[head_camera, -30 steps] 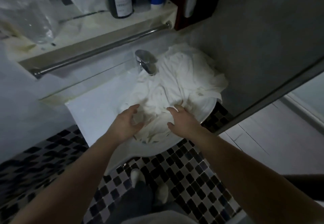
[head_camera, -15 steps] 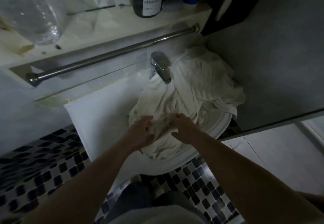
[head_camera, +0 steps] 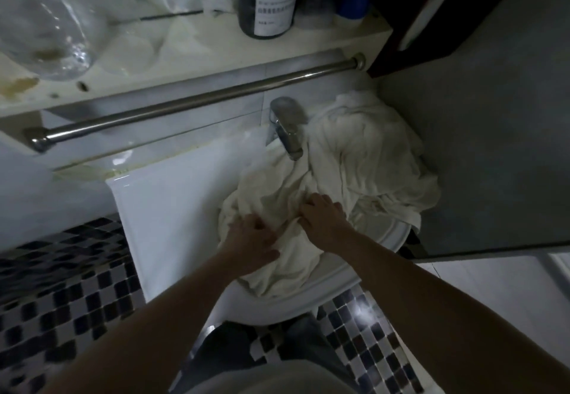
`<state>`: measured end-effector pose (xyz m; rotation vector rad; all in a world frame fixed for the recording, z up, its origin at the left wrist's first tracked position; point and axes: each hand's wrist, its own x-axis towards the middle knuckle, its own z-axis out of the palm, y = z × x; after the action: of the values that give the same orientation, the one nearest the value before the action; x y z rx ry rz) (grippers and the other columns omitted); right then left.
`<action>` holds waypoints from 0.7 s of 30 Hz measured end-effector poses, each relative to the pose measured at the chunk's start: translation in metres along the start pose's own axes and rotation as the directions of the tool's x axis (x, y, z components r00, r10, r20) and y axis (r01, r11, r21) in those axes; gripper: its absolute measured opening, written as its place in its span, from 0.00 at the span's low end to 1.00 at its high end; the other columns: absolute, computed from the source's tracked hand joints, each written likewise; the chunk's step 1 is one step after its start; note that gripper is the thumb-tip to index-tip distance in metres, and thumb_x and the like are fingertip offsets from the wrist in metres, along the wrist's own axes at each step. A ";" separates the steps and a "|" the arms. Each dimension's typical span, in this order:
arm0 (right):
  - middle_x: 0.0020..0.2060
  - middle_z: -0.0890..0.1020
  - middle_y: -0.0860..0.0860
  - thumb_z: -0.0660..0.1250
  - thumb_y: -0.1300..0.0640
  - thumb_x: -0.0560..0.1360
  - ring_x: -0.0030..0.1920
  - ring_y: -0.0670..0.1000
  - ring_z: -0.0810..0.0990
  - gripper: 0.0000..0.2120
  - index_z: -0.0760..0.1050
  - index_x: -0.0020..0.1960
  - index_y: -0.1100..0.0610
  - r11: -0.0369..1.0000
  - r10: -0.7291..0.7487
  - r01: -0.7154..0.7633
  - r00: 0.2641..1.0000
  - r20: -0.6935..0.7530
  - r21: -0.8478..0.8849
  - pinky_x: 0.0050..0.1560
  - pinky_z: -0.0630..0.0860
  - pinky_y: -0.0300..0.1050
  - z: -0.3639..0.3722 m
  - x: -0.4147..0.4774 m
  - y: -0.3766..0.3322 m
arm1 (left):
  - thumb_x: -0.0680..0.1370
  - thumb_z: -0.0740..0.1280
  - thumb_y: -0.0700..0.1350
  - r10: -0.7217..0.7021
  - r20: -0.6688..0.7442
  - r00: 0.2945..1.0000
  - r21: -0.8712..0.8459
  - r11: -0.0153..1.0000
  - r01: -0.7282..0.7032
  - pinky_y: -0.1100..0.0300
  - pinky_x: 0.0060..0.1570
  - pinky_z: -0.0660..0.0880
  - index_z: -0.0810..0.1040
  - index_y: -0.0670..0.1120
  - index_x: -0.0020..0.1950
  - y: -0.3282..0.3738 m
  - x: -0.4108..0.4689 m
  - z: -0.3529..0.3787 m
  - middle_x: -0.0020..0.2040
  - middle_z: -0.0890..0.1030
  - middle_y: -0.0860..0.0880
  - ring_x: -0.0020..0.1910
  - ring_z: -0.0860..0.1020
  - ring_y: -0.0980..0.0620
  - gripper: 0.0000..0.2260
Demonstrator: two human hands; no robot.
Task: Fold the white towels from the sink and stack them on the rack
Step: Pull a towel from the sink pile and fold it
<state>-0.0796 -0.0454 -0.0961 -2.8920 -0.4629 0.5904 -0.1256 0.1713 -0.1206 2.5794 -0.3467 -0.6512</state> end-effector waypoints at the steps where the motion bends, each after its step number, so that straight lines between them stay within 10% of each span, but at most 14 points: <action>1: 0.56 0.74 0.54 0.58 0.51 0.81 0.57 0.57 0.72 0.11 0.76 0.56 0.55 0.997 -0.019 0.020 1.000 -0.010 0.079 0.55 0.68 0.54 -0.007 0.003 0.004 | 0.76 0.68 0.59 -0.009 -0.010 1.000 -0.013 1.000 0.009 0.52 0.64 0.68 0.82 0.52 0.58 0.004 0.004 0.000 0.64 0.75 0.45 0.65 0.72 0.43 0.16; 5: 0.44 0.79 0.49 0.58 0.53 0.82 0.43 0.50 0.78 0.07 0.74 0.54 0.53 0.878 -0.054 0.078 0.997 -0.064 0.471 0.39 0.70 0.42 -0.041 0.010 0.027 | 0.82 0.62 0.56 -0.238 -0.148 0.960 -0.345 0.922 0.175 0.57 0.43 0.69 0.78 0.50 0.46 0.021 0.008 -0.012 0.45 0.80 0.49 0.48 0.80 0.45 0.12; 14: 0.42 0.78 0.48 0.61 0.46 0.80 0.43 0.51 0.78 0.09 0.72 0.46 0.50 0.941 -0.302 0.244 0.917 0.259 0.234 0.39 0.70 0.47 -0.083 0.010 0.093 | 0.74 0.75 0.50 -0.578 -0.427 0.695 -0.723 0.680 0.121 0.68 0.28 0.72 0.76 0.55 0.39 0.060 0.018 -0.055 0.36 0.81 0.54 0.31 0.77 0.61 0.09; 21: 0.54 0.80 0.57 0.58 0.49 0.83 0.55 0.58 0.79 0.17 0.77 0.56 0.61 0.961 -0.219 0.157 0.933 0.284 0.226 0.49 0.72 0.47 -0.100 0.001 0.160 | 0.73 0.73 0.51 -0.759 -0.501 0.417 -0.782 0.603 0.158 0.52 0.47 0.78 0.77 0.54 0.42 0.061 -0.006 -0.068 0.44 0.81 0.53 0.47 0.81 0.47 0.06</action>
<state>0.0046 -0.2049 -0.0386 -2.5352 -0.6717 0.9971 -0.1048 0.1454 -0.0355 1.9383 0.8847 0.3195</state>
